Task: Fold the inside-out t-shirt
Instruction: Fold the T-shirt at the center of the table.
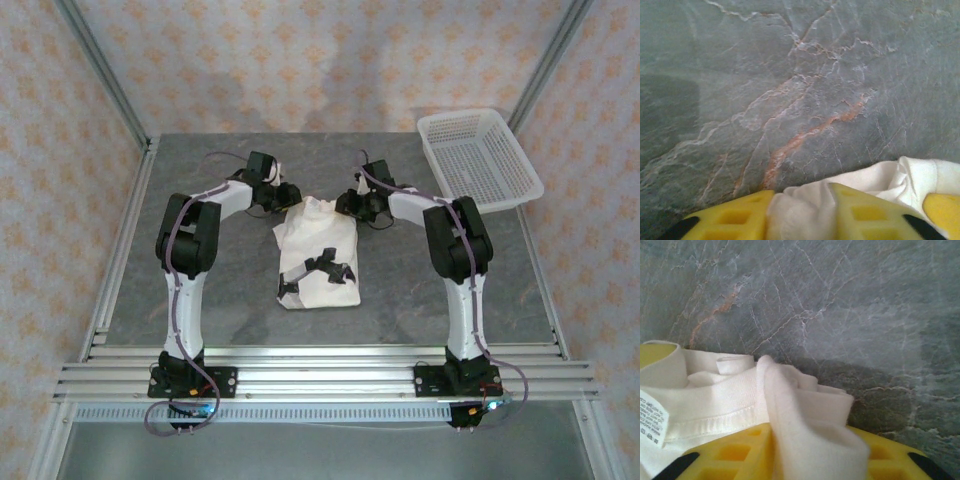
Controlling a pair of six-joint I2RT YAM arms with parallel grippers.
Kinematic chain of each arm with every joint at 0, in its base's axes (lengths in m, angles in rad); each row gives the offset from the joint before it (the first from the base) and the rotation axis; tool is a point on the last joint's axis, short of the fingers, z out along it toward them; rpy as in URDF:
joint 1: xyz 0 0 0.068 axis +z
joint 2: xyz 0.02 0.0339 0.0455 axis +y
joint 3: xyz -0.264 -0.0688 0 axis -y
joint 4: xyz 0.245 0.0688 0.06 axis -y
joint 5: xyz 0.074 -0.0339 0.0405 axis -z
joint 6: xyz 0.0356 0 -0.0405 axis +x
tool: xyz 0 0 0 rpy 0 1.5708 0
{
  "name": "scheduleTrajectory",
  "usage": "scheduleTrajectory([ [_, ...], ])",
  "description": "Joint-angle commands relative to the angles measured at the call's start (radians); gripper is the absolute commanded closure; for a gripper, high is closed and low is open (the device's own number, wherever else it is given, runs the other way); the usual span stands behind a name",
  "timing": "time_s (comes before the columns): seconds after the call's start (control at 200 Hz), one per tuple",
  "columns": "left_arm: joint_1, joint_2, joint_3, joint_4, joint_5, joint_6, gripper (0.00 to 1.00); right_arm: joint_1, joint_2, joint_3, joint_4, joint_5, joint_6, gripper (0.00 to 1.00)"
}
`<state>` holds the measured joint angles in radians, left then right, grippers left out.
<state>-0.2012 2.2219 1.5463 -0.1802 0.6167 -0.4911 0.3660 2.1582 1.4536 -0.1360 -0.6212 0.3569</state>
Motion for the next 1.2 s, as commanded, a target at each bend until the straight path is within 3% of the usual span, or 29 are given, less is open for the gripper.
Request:
scheduleTrajectory([
  [0.0, -0.024, 0.036, 0.006, 0.081, 0.07, -0.037, 0.79, 0.01, 0.014, 0.018, -0.018, -0.014, 0.004, 0.72],
  [0.11, -0.026, 0.004, -0.016, 0.111, 0.083, -0.072, 1.0, 0.011, 0.005, 0.016, 0.0, -0.023, 0.032, 0.85],
  [0.235, -0.014, -0.077, -0.06, 0.185, 0.112, -0.125, 1.0, 0.011, -0.051, 0.009, 0.03, -0.014, 0.067, 1.0],
  [0.39, 0.019, -0.243, -0.064, 0.265, 0.154, -0.228, 1.0, 0.01, -0.204, 0.049, 0.053, 0.019, 0.088, 1.0],
  [0.595, 0.031, -0.517, 0.021, 0.227, 0.164, -0.272, 1.0, 0.011, -0.456, 0.1, 0.146, 0.094, 0.066, 1.0],
  [0.706, 0.026, -0.671, -0.072, 0.213, 0.129, -0.254, 1.0, 0.012, -0.598, -0.04, 0.3, 0.086, 0.027, 1.0],
  [0.881, -0.019, -0.848, -0.42, 0.221, 0.041, -0.228, 1.0, 0.048, -0.726, -0.361, 0.425, 0.05, -0.057, 1.0],
  [1.021, -0.092, -0.872, -0.649, 0.285, 0.034, -0.254, 1.0, 0.079, -0.765, -0.65, 0.558, 0.043, -0.022, 1.0],
  [1.191, -0.169, -0.856, -0.792, 0.287, 0.032, -0.26, 1.0, 0.112, -0.824, -0.88, 0.598, 0.058, 0.056, 1.0],
])
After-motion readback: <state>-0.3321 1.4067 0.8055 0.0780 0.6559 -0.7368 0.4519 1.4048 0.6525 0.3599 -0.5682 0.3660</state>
